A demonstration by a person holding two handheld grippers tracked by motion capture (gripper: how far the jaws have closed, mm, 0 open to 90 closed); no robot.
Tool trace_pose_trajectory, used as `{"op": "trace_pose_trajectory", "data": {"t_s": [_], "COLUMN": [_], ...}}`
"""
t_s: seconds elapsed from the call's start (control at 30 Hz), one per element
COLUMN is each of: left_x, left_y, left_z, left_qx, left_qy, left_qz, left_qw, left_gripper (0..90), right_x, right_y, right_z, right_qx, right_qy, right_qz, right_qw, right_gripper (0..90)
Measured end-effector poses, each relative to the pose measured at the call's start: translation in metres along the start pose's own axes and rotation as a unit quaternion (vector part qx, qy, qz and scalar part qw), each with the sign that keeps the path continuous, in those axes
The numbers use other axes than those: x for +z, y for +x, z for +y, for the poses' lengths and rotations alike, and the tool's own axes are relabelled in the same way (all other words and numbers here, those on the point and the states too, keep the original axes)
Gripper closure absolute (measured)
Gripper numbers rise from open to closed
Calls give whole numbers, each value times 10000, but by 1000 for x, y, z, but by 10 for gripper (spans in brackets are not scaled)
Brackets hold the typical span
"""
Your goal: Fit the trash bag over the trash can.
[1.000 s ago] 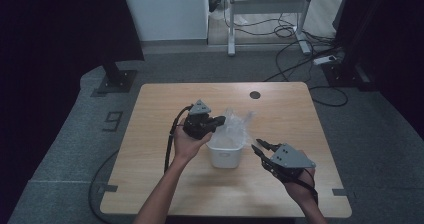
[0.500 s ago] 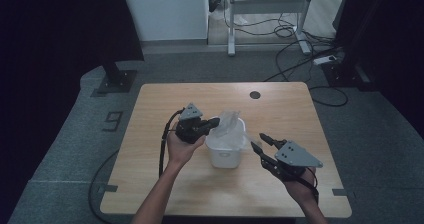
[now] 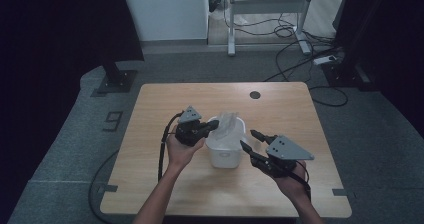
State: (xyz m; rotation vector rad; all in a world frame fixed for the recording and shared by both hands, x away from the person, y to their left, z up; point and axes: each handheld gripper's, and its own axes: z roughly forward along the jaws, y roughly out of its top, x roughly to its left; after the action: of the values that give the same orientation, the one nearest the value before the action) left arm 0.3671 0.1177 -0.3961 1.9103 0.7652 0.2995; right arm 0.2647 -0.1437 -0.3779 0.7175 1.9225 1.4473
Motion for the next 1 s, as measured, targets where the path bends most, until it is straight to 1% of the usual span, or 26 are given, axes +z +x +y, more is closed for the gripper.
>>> {"op": "trace_pose_trajectory", "data": {"t_s": [0.1,0.13,0.17,0.27,0.33,0.4,0.47,0.53,0.63,0.67,0.7,0.8,0.9,0.93,0.97,1.0], "left_x": [0,0,0,0,0,-1,-1,-1,-1,-1,-1,-2,-3,-3,-3,-3], "left_y": [-1,-1,-1,-2,-2,-2,-3,-3,-3,-3,-3,-4,-6,-6,-7,-7], "left_z": [-1,-1,-2,-3,-4,-4,-6,-7,-9,-9,-10,-10,-10,-10,-11,-11], "left_qx": [11,11,10,0,-2,-11,-17,-19,-20,-25,-26,-10,4,4,16,23], "left_qy": [-38,-38,-62,-80,-94,-105,-128,-140,-156,-169,-175,-189,-207,-207,-208,-212], "left_qz": [32,32,28,41,45,36,18,12,16,10,7,-2,-7,-7,-7,0], "left_qw": [10000,10000,10000,10000,9999,9999,9999,9999,9999,9999,9998,9998,9998,9998,9998,9998], "left_gripper": [899,899,899,899,899,898,898,898,898,898,898,898,899,899,899,899], "right_x": [9,9,13,20,24,30,35,39,44,45,46,49,51,51,53,53], "right_y": [5,5,8,12,13,13,12,12,14,14,14,14,13,13,12,12], "right_z": [2,2,4,7,8,8,7,6,6,6,6,4,3,3,2,1], "right_qx": [-10,-10,25,92,184,243,347,493,535,564,597,569,632,632,661,654], "right_qy": [44,44,30,27,82,183,229,234,218,228,240,242,233,233,204,197], "right_qz": [-11,-11,16,3,-19,-102,-109,-84,-101,-105,-99,-89,-85,-85,-83,-95], "right_qw": [10000,10000,10000,10000,9998,9995,9991,9985,9983,9981,9979,9980,9977,9977,9976,9976], "right_gripper": [496,496,491,481,478,476,470,465,478,488,521,617,657,657,700,704]}}
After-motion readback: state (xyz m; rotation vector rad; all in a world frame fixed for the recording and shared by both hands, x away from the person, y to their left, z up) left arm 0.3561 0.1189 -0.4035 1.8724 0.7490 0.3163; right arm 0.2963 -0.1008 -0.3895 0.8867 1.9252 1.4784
